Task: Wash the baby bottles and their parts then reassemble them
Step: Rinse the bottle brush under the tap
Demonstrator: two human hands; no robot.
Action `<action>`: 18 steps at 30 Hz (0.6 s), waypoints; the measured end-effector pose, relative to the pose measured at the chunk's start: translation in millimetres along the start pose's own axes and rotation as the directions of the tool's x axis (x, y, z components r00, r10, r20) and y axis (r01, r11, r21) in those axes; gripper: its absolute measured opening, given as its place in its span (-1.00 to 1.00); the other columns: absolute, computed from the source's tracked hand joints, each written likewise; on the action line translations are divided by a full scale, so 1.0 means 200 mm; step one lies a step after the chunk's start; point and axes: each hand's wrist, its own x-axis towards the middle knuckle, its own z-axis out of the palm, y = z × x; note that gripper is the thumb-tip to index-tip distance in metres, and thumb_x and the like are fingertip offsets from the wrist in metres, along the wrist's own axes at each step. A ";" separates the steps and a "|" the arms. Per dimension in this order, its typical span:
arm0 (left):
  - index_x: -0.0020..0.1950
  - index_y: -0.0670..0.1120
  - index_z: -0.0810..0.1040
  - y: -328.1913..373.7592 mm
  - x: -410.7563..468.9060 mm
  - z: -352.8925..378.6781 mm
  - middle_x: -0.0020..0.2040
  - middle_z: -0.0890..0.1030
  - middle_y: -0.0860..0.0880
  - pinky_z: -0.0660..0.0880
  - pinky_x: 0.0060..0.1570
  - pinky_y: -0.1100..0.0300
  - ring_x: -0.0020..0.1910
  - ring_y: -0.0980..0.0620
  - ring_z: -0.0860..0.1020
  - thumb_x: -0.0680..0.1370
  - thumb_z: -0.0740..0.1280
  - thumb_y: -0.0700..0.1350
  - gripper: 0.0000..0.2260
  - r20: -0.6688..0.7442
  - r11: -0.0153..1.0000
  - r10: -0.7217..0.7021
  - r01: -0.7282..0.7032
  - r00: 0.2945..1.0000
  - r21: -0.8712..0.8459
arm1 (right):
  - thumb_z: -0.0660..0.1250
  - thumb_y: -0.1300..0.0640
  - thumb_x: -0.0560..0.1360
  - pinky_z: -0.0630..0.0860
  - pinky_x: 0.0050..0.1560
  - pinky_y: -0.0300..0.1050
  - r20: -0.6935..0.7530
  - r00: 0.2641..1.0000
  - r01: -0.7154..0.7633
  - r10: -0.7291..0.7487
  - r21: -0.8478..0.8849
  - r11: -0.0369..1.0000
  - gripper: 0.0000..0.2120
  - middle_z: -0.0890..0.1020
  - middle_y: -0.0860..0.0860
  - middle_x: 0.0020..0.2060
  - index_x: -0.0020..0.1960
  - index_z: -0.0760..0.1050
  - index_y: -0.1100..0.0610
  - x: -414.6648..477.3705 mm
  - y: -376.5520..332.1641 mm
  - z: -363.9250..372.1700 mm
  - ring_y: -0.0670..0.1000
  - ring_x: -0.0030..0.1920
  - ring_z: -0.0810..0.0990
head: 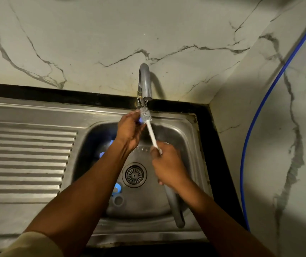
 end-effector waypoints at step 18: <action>-0.07 -0.20 0.58 -0.39 -0.04 -0.26 -0.23 0.58 -0.19 0.46 -0.46 0.24 -0.44 -0.01 0.53 0.56 0.39 -0.17 -0.90 -0.161 0.368 -0.193 0.224 0.968 0.903 | 0.17 0.13 0.65 0.33 -0.58 -0.23 -0.021 0.972 -0.219 0.236 0.298 0.929 -0.80 0.45 0.03 -0.47 -0.13 0.47 0.03 0.00 0.23 -0.07 -0.07 -0.64 0.37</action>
